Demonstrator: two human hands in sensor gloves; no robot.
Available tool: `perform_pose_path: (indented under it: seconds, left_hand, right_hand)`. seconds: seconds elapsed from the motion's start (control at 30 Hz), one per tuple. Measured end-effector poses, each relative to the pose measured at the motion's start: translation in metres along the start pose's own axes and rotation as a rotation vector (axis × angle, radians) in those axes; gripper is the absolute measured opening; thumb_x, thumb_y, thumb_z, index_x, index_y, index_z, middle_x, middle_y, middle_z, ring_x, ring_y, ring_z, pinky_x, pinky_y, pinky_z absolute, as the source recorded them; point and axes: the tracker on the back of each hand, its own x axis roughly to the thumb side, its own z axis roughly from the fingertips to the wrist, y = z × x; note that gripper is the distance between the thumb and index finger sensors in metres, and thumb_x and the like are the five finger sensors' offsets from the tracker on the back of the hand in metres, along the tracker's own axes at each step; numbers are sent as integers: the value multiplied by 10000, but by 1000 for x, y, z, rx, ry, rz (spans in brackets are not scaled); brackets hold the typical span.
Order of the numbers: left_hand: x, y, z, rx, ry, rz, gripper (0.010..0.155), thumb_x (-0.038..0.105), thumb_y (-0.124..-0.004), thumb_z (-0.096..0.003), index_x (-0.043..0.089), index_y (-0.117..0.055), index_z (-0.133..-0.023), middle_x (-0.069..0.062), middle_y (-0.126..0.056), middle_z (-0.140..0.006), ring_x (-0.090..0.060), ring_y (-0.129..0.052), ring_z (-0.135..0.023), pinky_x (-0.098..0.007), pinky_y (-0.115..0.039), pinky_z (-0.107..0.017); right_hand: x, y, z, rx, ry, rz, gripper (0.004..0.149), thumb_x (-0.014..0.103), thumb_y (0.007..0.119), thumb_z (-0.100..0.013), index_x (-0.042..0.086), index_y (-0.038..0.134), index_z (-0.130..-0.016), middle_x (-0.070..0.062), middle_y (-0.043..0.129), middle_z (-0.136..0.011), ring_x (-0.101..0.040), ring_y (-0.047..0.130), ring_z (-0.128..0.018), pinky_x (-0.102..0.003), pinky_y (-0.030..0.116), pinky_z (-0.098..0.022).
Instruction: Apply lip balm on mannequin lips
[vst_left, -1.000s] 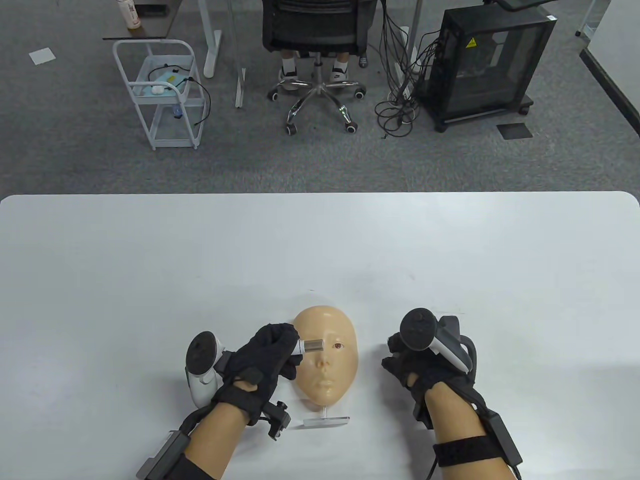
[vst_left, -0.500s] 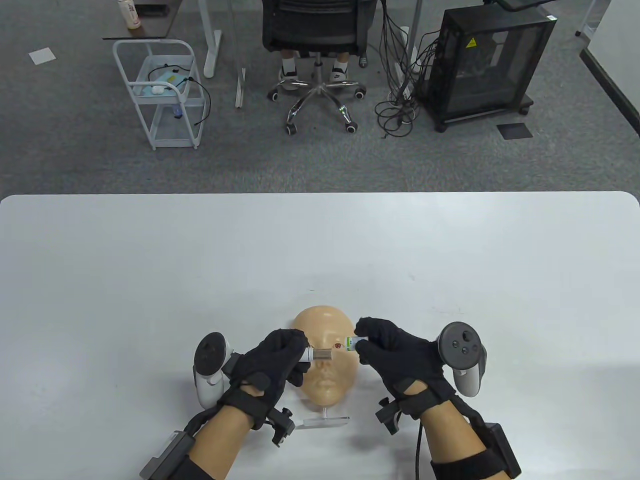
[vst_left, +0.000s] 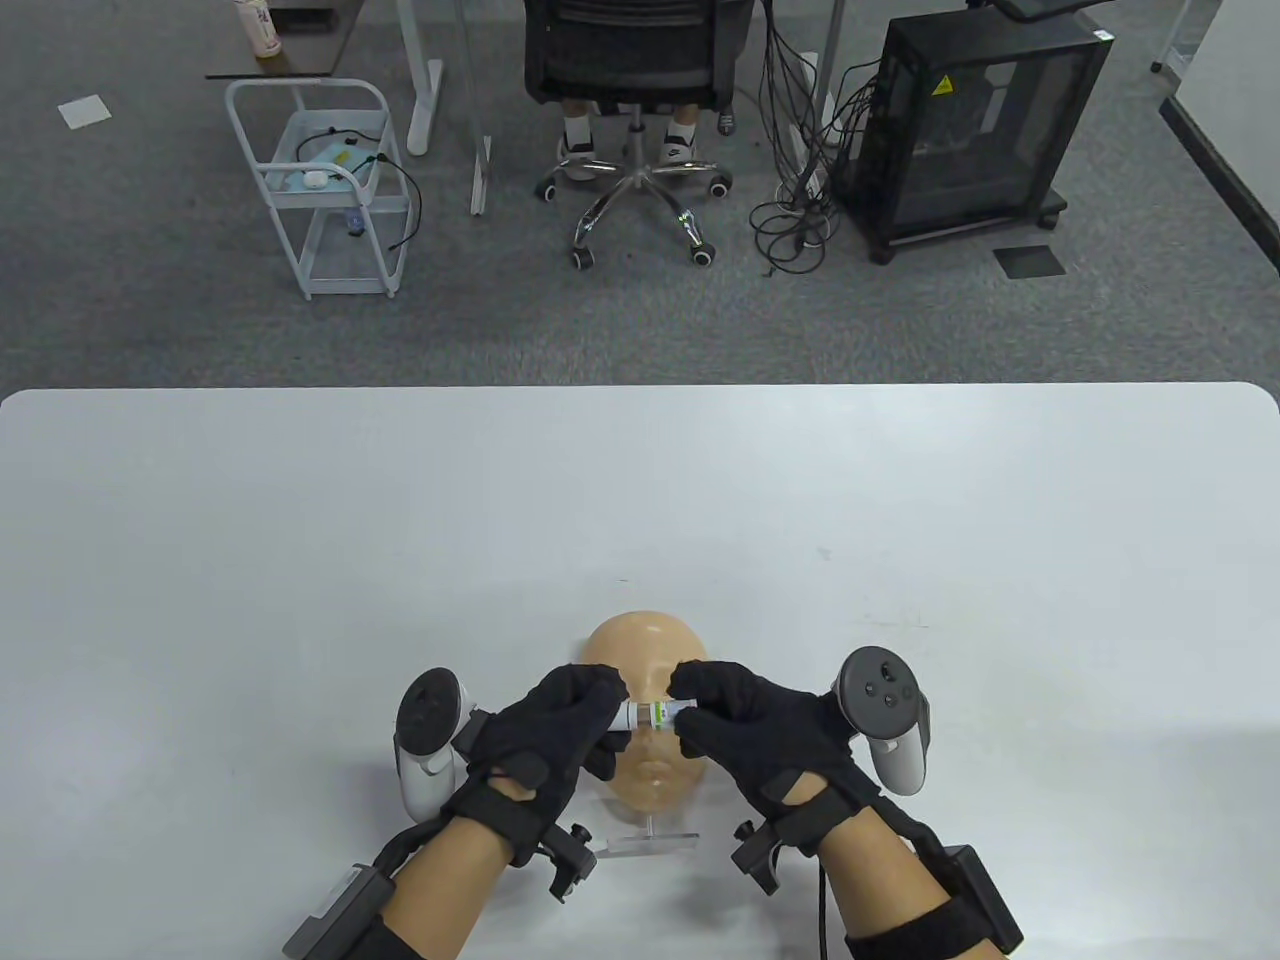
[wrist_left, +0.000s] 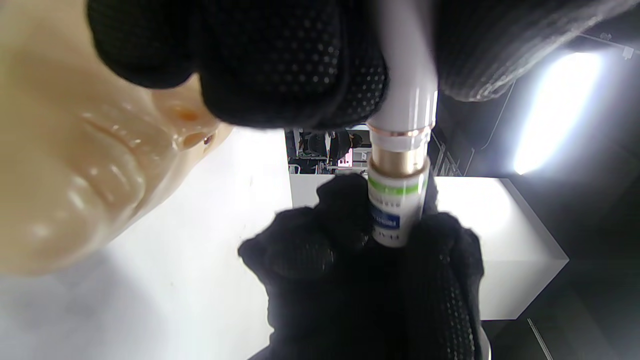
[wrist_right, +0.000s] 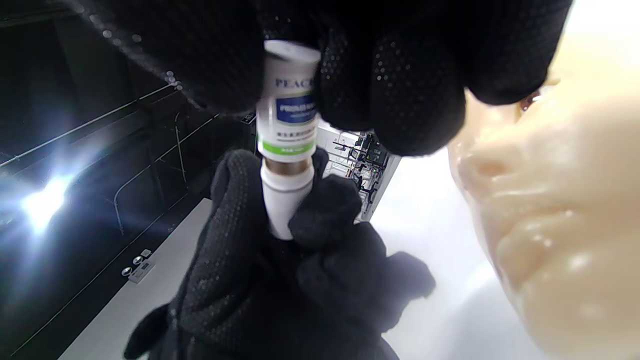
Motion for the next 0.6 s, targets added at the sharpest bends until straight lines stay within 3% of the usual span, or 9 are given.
perform_pose_path:
  seconds: [0.23,0.47,0.6]
  left_hand:
    - [-1,-7,1,-3,15,14,484,474,-702,-602,131,-697,-943,-146,-942,-697,-233,-977,-342,-558,-799,-445]
    - [-2,-9,1,3,29,26,494,483,-706,-599,119,-708,-934,-135,-966,-685,-221,-999,-317,-548,-825,-420]
    - [2,-4,0,11,-38,-66,495,474,-727,-609,128,-692,-961,-166,-913,-808,-323,-999,-496,-597,-760,-504]
  right_hand:
    - [0,15,1,-52,-36,17,537,426,955,-474,175,794,-920,-78,991,-781,-300,1061,-581,-475,885,-503]
    - [5,17,2,-82,-67,43,513,431,955,-471,196,827,-908,-80,1003,-759,-292,1067,-567,-469,893,-497]
    - [7,12,2,-82,-69,49,517,433,934,-489,190,803,-925,-95,969,-761,-304,1016,-552,-503,839,-496]
